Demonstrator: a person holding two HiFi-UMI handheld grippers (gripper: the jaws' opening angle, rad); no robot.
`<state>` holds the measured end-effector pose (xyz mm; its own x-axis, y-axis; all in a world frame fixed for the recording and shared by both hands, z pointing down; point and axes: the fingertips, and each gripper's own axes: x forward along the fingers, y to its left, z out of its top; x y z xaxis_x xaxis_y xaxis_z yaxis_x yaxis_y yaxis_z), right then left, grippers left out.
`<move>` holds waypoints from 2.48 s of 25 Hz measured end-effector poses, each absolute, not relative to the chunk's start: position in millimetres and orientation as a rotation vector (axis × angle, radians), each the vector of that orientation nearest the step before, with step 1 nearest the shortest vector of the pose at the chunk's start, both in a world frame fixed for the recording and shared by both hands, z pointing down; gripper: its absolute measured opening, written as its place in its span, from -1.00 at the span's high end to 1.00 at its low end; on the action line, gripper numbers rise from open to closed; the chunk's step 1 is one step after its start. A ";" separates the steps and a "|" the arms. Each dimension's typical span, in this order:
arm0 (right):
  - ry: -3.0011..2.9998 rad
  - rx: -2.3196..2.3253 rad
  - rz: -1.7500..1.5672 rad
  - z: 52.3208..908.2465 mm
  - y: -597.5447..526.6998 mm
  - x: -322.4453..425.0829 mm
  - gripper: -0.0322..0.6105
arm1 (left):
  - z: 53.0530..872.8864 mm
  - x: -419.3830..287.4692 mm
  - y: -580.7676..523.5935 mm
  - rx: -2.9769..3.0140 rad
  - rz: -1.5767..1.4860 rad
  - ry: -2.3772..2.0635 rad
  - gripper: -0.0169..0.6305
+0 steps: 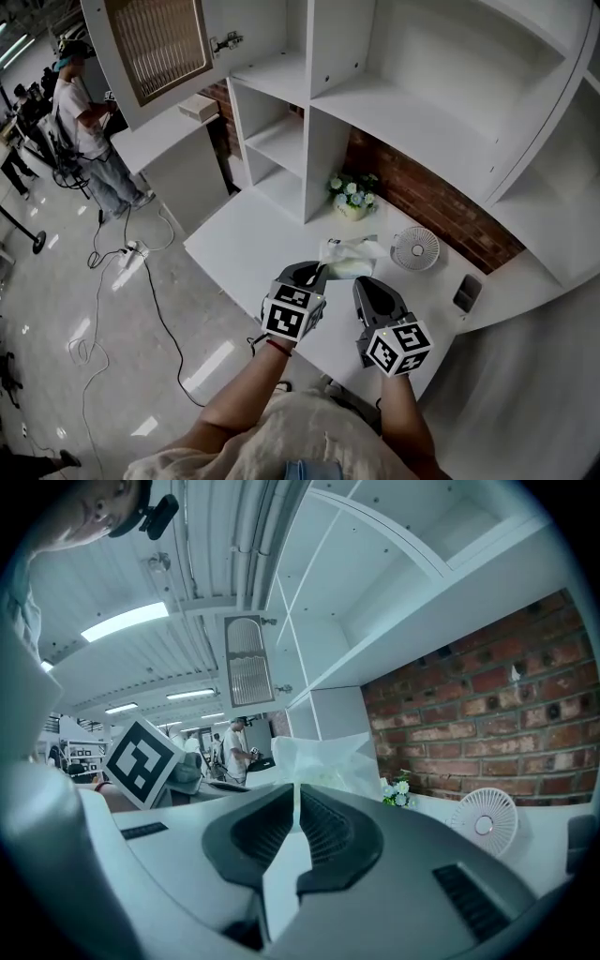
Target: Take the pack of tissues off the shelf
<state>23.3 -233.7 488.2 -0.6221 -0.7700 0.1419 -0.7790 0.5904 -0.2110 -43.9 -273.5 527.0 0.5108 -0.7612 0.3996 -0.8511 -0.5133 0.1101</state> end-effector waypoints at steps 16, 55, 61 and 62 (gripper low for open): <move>-2.673 1.325 0.502 558.7 -238.2 22.2 0.84 | 611.3 -55.6 -269.0 2.341 0.485 -1.347 0.91; -2.467 1.269 0.674 656.8 -217.2 41.0 0.84 | 771.3 -54.9 -238.6 2.070 0.673 -1.266 0.91; -2.469 1.259 0.682 657.3 -215.9 41.2 0.84 | 766.7 -51.3 -237.3 2.105 0.639 -1.232 0.70; -2.471 1.258 0.682 656.9 -215.8 41.1 0.84 | 764.4 -50.1 -237.0 2.114 0.635 -1.228 0.63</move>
